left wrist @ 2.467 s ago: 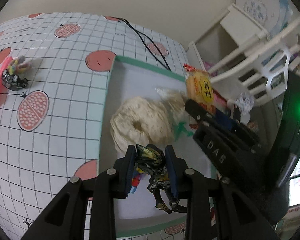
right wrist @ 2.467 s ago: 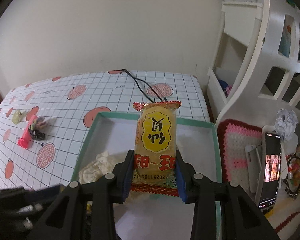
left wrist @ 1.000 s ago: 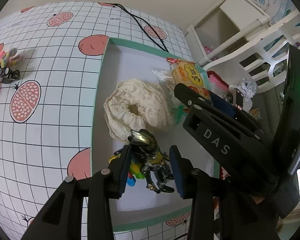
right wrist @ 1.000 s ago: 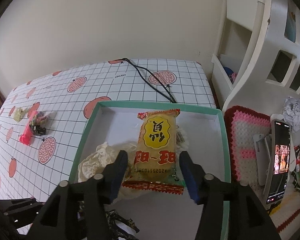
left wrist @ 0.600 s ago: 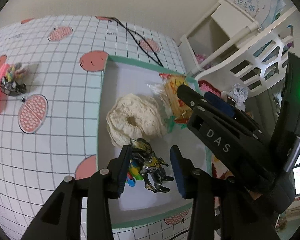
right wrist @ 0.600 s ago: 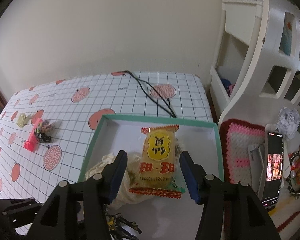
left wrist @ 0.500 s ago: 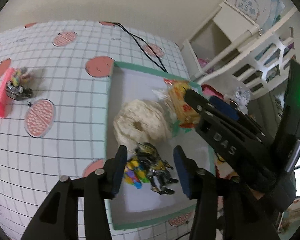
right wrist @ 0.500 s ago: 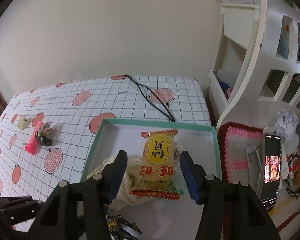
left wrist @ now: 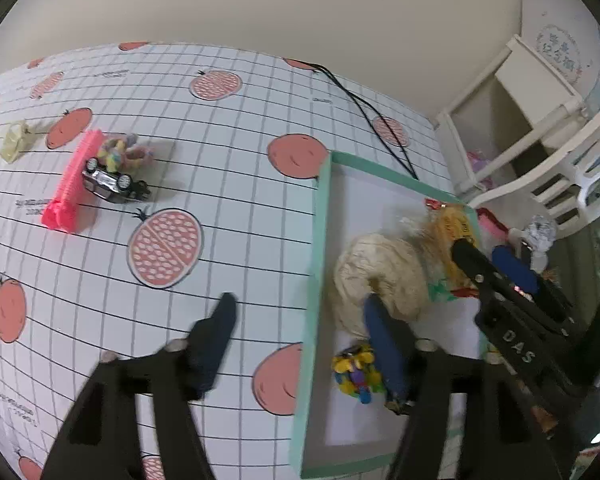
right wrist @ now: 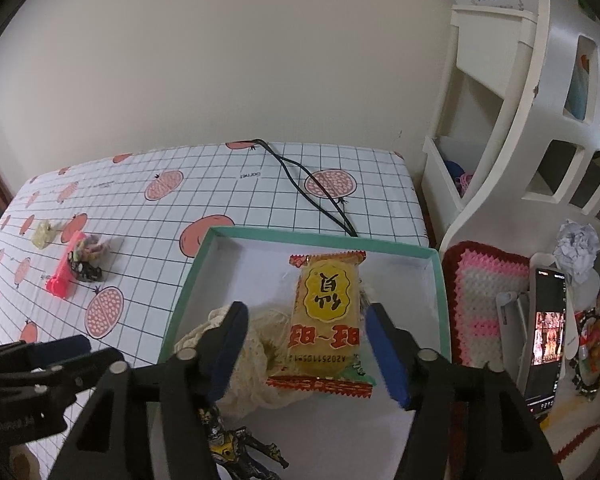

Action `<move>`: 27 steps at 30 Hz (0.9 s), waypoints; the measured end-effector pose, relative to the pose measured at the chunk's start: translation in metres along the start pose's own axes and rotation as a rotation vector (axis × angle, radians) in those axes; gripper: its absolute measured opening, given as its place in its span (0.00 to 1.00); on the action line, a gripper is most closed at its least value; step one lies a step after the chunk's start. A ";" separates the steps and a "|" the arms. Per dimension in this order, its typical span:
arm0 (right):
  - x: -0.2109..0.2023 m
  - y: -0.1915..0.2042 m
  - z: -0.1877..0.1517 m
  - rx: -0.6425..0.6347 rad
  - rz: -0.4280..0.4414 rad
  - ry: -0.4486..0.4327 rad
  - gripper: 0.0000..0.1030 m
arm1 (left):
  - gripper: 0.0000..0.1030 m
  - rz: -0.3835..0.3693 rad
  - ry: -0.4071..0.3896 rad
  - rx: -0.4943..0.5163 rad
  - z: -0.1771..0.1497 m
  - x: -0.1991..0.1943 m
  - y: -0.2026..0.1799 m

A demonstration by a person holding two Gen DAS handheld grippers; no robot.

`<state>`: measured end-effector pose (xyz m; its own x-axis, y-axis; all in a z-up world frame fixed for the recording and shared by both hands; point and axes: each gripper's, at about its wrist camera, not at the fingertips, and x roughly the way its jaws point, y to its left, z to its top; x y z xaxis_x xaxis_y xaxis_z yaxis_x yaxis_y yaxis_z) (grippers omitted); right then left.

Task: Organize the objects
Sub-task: 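Open both tools to drop the robot figure and snack packet into the box, then move both tools back toward the cream hair clip and pink comb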

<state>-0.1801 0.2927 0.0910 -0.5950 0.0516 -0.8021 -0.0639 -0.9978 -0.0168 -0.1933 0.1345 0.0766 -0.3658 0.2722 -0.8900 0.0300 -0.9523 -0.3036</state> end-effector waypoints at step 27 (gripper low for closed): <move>0.003 -0.004 0.000 0.011 -0.015 -0.015 1.00 | 1.00 0.070 -0.066 -0.046 0.004 0.002 0.015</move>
<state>-0.1820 0.2970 0.0889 -0.6062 0.0677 -0.7924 -0.0817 -0.9964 -0.0226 -0.1970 0.1205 0.0716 -0.4221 0.1944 -0.8854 0.0996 -0.9609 -0.2585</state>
